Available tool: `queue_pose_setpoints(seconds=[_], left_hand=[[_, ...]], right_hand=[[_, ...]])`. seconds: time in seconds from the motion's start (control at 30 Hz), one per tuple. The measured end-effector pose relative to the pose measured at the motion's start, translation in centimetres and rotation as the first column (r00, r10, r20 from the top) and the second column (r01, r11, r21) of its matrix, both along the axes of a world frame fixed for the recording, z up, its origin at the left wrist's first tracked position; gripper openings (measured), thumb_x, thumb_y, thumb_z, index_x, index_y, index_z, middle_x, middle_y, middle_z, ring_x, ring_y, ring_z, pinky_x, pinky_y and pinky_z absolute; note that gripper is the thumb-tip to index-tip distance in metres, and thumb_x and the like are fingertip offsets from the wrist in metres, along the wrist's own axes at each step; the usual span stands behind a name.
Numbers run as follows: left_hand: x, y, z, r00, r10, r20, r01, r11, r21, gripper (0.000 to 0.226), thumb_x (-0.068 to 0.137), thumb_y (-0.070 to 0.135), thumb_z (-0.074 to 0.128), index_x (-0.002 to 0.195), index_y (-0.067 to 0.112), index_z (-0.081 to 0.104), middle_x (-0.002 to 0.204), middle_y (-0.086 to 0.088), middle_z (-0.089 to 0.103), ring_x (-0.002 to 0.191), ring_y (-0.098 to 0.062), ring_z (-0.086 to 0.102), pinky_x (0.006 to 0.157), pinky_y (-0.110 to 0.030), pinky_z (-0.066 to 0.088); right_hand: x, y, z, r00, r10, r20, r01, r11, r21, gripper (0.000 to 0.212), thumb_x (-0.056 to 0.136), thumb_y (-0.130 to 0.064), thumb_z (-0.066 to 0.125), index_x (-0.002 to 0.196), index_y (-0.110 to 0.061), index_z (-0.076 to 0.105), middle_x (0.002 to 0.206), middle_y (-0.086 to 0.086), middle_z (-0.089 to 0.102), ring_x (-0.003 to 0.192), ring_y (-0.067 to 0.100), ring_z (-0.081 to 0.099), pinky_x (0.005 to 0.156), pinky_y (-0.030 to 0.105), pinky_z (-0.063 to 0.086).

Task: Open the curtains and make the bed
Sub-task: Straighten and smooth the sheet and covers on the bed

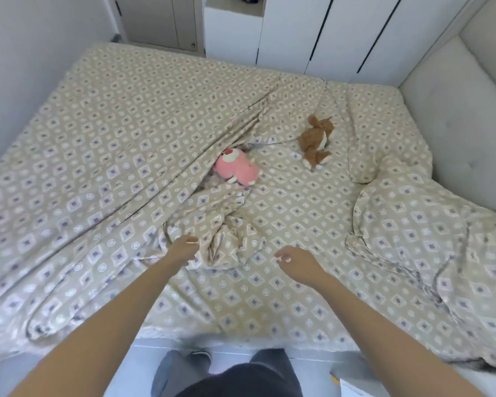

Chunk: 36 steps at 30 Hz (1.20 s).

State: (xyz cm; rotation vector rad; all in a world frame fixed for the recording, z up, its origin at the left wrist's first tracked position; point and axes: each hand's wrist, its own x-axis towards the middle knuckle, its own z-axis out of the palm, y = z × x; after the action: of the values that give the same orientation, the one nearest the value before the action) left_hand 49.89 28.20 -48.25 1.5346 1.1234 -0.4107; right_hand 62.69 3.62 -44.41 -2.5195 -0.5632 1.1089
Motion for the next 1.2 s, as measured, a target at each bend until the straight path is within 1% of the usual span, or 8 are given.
queue_pose_setpoints(seconds=[0.1,0.37,0.5,0.63,0.77,0.93,1.1,1.2], left_hand=[[0.5,-1.5,-0.8,0.983,0.182,-0.001,-0.182,0.983,0.0,0.039,0.094,0.01,0.047,0.133,0.01,0.049,0.089,-0.002,0.052,0.085,-0.023,0.054,0.068,-0.028,0.042],[3.4,-2.9,-3.2,0.946,0.323,0.001,-0.323,0.946,0.028,0.042,0.092,0.007,0.042,0.132,0.015,0.051,0.089,-0.006,0.052,0.082,-0.023,0.049,0.071,-0.032,0.043],[6.5,-1.8,-5.7,0.961,0.275,0.005,-0.275,0.958,0.085,0.044,0.092,0.011,0.045,0.135,0.02,0.049,0.128,-0.011,0.054,0.104,-0.024,0.057,0.089,-0.033,0.047],[10.8,0.3,-10.1,0.965,0.255,0.051,-0.259,0.962,0.084,0.049,0.091,0.01,0.049,0.139,0.018,0.046,0.118,0.0,0.057,0.078,-0.011,0.054,0.067,-0.018,0.04],[14.8,2.4,-15.0,0.988,0.151,0.015,-0.152,0.969,0.193,0.057,0.089,0.016,0.056,0.143,0.023,0.039,0.155,-0.005,0.027,0.127,-0.023,0.043,0.1,-0.03,0.037],[18.8,4.5,-20.4,0.993,-0.029,-0.115,0.061,0.955,0.291,0.075,0.085,0.03,0.063,0.149,0.03,0.024,0.159,-0.007,0.007,0.145,-0.029,0.018,0.119,-0.044,0.014],[20.0,5.8,-25.3,0.992,0.073,-0.104,-0.047,0.971,0.236,0.095,0.077,0.022,0.074,0.152,0.028,0.016,0.159,-0.006,0.011,0.143,-0.024,0.025,0.112,-0.037,0.024],[20.1,6.1,-27.1,0.976,-0.073,-0.206,0.141,0.932,0.335,0.099,0.072,0.026,0.078,0.151,0.026,0.017,0.156,-0.007,0.015,0.142,-0.026,0.023,0.114,-0.045,0.019]], right_hand=[[3.3,-0.3,-1.0,0.995,0.089,-0.043,-0.088,0.996,0.031,0.033,0.096,-0.015,0.044,0.127,-0.019,0.055,0.133,0.003,0.052,0.1,0.016,0.054,0.078,0.023,0.04],[9.9,3.1,-4.1,0.993,0.078,-0.089,-0.072,0.995,0.068,0.038,0.094,-0.011,0.043,0.132,-0.016,0.05,0.131,0.004,0.05,0.092,0.018,0.055,0.073,0.03,0.046],[13.1,6.7,-7.0,0.997,0.074,-0.023,-0.072,0.994,0.078,0.038,0.094,-0.022,0.048,0.132,-0.016,0.049,0.134,0.007,0.046,0.108,0.021,0.055,0.08,0.03,0.043],[17.1,11.3,-11.7,0.996,0.085,0.035,-0.087,0.993,0.078,0.045,0.089,-0.015,0.049,0.133,-0.022,0.045,0.139,0.009,0.037,0.109,0.03,0.057,0.087,0.039,0.049],[20.9,15.8,-16.4,0.987,0.112,0.116,-0.122,0.989,0.086,0.051,0.089,-0.014,0.05,0.138,-0.023,0.039,0.141,0.01,0.032,0.116,0.034,0.05,0.096,0.043,0.045],[25.1,21.2,-22.0,0.956,0.164,0.243,-0.185,0.98,0.066,0.056,0.093,-0.018,0.049,0.144,-0.022,0.029,0.148,0.01,0.025,0.126,0.038,0.036,0.098,0.042,0.04],[28.5,25.4,-26.7,0.936,0.223,0.273,-0.237,0.971,0.019,0.076,0.087,-0.027,0.058,0.148,-0.027,0.013,0.152,0.009,0.015,0.132,0.042,0.03,0.1,0.046,0.037],[29.7,26.2,-28.5,0.953,0.19,0.237,-0.195,0.981,-0.002,0.096,0.081,-0.025,0.068,0.15,-0.03,0.003,0.152,0.014,0.01,0.132,0.042,0.033,0.102,0.045,0.038]])
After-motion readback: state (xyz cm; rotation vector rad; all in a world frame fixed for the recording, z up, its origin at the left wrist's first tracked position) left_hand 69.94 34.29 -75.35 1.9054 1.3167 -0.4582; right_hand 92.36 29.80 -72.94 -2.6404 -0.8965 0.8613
